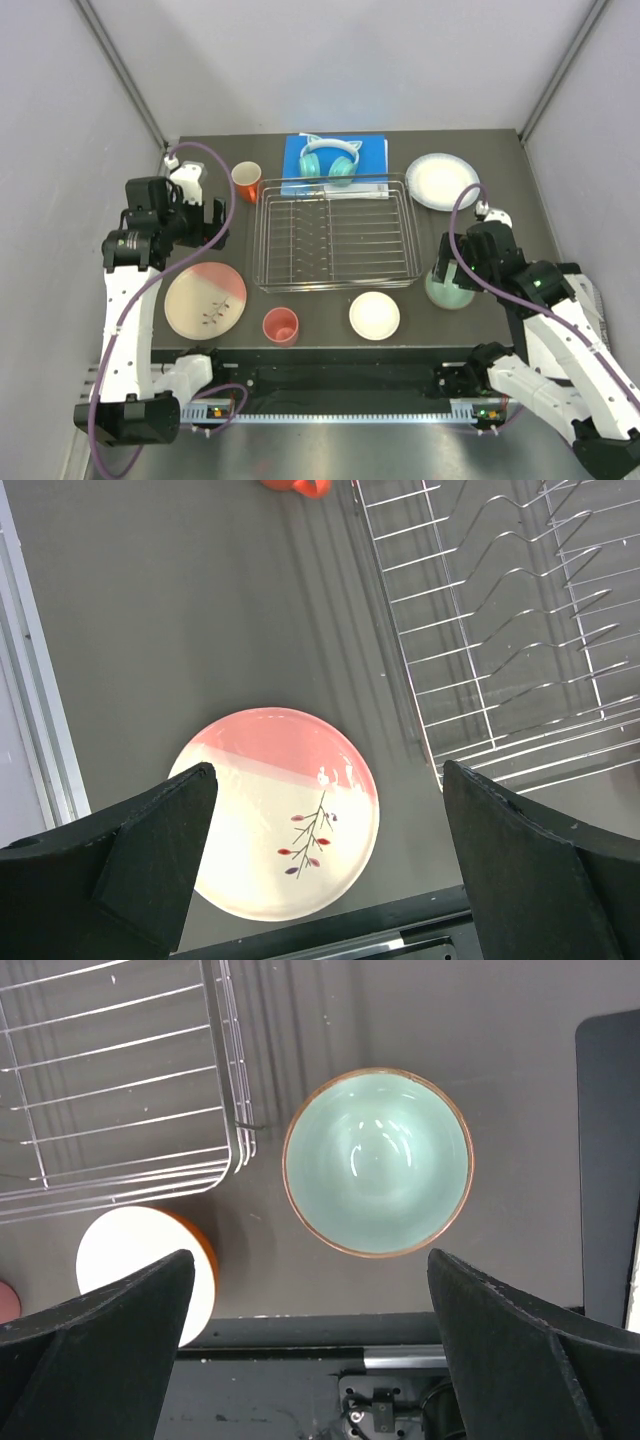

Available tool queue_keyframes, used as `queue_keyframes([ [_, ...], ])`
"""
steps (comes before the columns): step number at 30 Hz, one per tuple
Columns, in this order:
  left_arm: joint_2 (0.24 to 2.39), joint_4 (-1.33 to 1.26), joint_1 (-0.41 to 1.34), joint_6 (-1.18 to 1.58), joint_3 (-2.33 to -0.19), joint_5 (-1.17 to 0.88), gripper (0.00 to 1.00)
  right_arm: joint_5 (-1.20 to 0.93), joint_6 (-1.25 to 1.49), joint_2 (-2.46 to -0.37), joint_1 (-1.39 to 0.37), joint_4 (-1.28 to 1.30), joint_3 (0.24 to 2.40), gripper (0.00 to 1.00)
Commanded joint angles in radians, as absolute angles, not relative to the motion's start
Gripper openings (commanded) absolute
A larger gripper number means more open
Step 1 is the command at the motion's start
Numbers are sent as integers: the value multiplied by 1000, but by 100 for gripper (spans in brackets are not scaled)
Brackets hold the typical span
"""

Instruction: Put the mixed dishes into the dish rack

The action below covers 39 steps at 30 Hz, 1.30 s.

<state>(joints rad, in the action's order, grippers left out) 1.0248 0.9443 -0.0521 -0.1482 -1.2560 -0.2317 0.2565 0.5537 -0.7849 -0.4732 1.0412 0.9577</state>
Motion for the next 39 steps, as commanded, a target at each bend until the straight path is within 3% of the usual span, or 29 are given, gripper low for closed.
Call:
queue_keyframes([
  [1,1000,914,-55,-160,-1267,-245,99,246,560,-752,-483,1028,931,100],
  [16,966,902,-55,-187,-1227,-229,99,304,759,-916,-485,950,790,100],
  [28,930,900,-55,-207,-1183,-206,99,268,675,-997,-491,776,741,100],
  [39,937,882,-55,-198,-1167,-212,99,333,647,-1104,-595,822,802,97],
])
